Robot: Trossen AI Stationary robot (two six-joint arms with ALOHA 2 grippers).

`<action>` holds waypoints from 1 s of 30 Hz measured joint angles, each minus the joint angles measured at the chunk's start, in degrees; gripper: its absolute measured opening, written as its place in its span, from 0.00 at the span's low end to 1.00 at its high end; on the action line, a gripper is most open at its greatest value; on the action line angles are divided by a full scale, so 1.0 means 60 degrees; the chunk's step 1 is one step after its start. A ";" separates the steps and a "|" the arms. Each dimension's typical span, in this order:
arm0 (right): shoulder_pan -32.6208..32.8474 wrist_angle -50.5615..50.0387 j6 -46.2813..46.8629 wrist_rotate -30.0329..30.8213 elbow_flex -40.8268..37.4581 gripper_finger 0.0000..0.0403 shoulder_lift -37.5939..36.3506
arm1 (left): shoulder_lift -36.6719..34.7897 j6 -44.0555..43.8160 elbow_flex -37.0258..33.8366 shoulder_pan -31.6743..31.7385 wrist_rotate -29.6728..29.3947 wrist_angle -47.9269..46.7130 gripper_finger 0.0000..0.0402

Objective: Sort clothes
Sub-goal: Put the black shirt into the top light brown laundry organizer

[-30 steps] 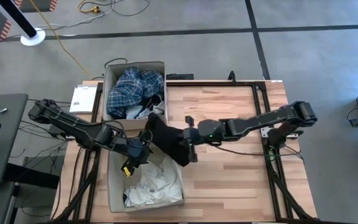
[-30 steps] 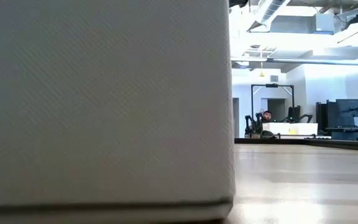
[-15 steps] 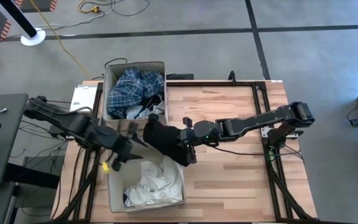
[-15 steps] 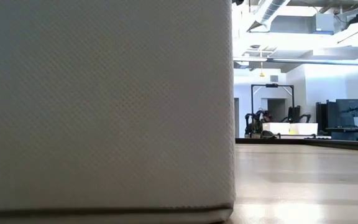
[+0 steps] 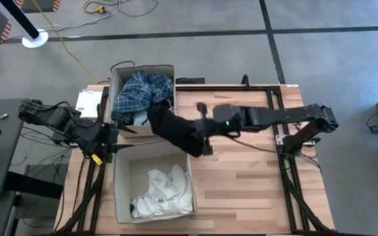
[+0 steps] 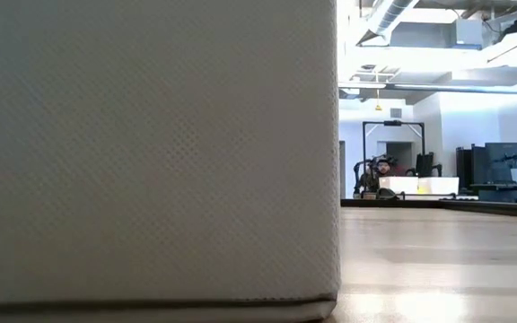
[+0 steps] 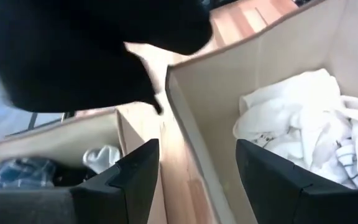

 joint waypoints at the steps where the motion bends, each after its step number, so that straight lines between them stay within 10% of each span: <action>1: -0.0157 -0.0051 -0.0166 -0.0194 0.0149 0.07 0.0028 | -0.0104 -0.0036 -0.0119 0.0000 -0.0016 -0.0018 0.52; 17: -0.3030 0.1049 -0.1151 -0.5191 0.3673 0.07 0.3053 | -0.0407 -0.0116 -0.0940 0.0004 -0.0484 -0.0455 0.52; 30: -0.4269 0.0978 -0.0362 -0.5346 0.6623 0.07 0.6445 | -0.0426 -0.0163 -0.0940 0.0004 -0.0484 -0.0695 0.52</action>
